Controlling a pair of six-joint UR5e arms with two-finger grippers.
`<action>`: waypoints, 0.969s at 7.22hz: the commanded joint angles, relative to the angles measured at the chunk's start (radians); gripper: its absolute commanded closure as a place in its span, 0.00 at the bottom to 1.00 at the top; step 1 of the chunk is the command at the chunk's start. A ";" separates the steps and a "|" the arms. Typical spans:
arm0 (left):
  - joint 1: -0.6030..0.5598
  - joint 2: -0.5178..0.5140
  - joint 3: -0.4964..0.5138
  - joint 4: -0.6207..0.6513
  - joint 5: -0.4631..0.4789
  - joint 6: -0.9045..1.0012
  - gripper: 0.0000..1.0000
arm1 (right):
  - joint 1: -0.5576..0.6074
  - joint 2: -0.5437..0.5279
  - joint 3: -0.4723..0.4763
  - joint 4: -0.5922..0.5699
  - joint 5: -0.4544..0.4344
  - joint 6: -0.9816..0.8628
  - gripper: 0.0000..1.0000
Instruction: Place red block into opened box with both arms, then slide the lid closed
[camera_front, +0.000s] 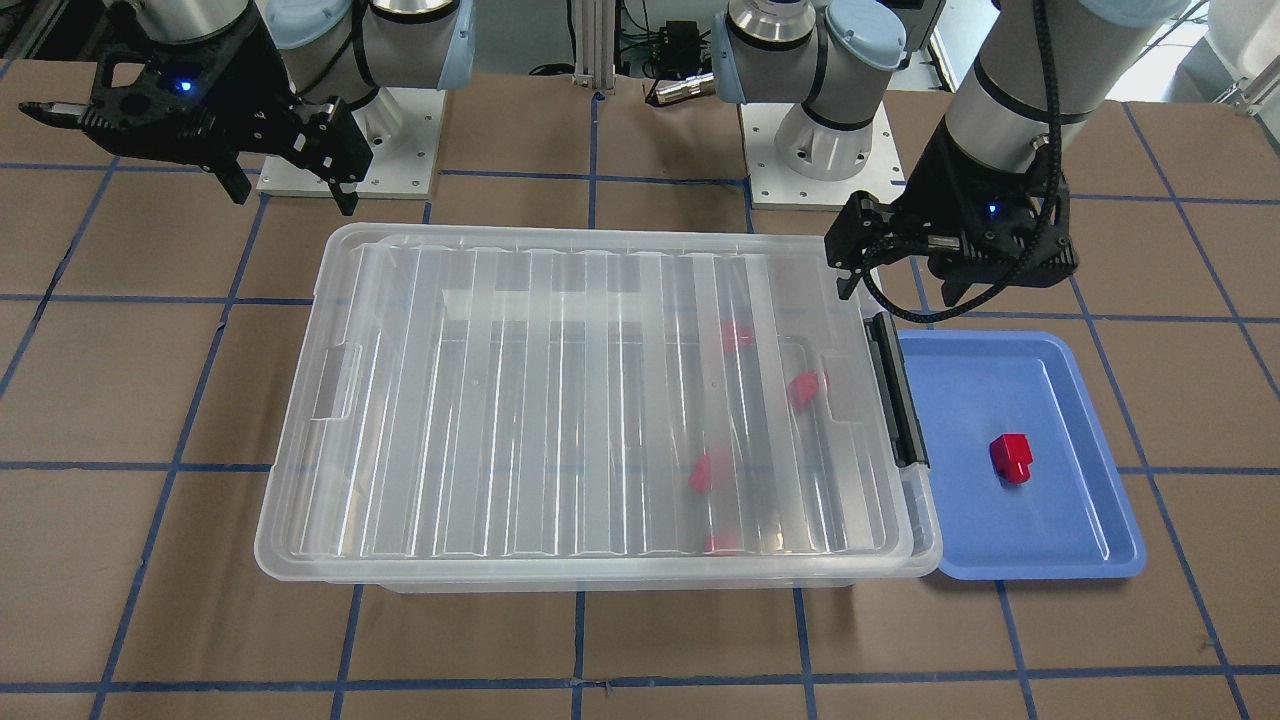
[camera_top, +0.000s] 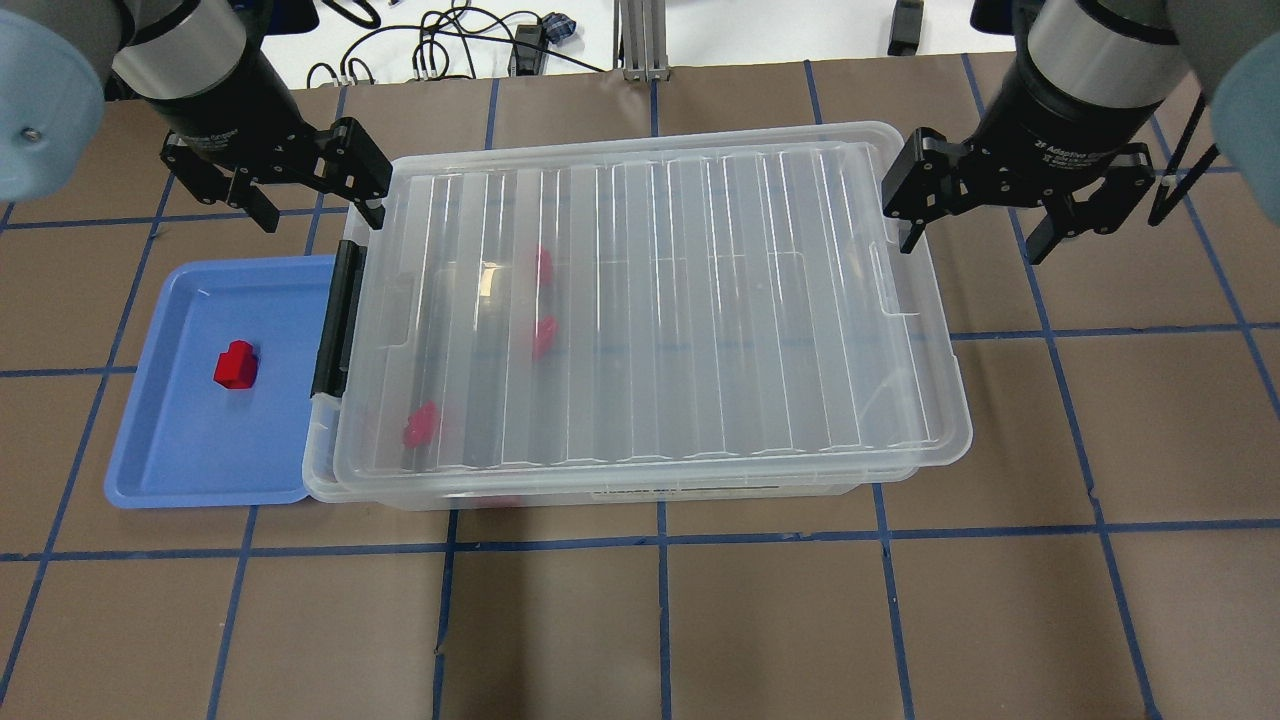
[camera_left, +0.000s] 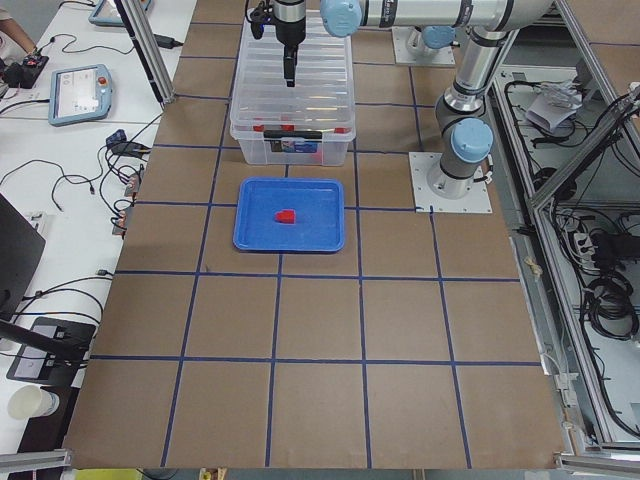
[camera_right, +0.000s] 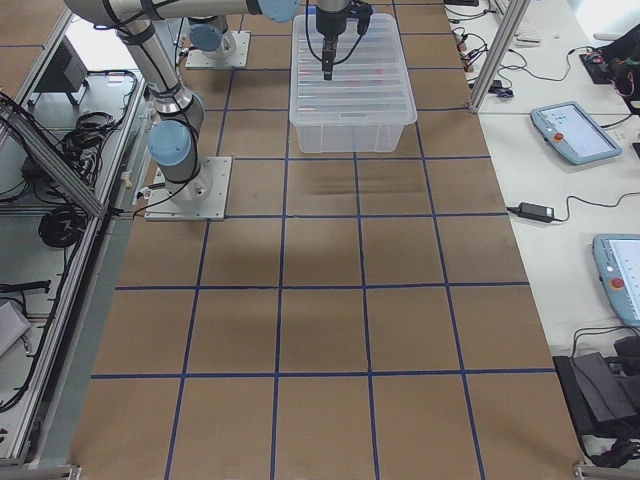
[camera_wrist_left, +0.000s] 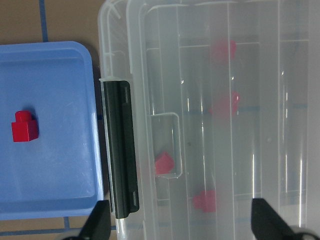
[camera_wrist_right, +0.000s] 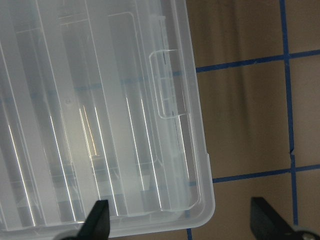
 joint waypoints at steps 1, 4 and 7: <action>0.000 -0.002 0.001 0.002 0.000 0.000 0.00 | 0.000 0.001 -0.002 -0.002 0.002 0.000 0.00; 0.000 -0.005 0.001 0.000 0.000 0.000 0.00 | 0.000 -0.003 -0.010 0.009 -0.005 -0.004 0.00; 0.014 -0.002 0.021 0.000 0.000 0.002 0.00 | -0.006 -0.015 0.002 0.011 -0.004 -0.004 0.00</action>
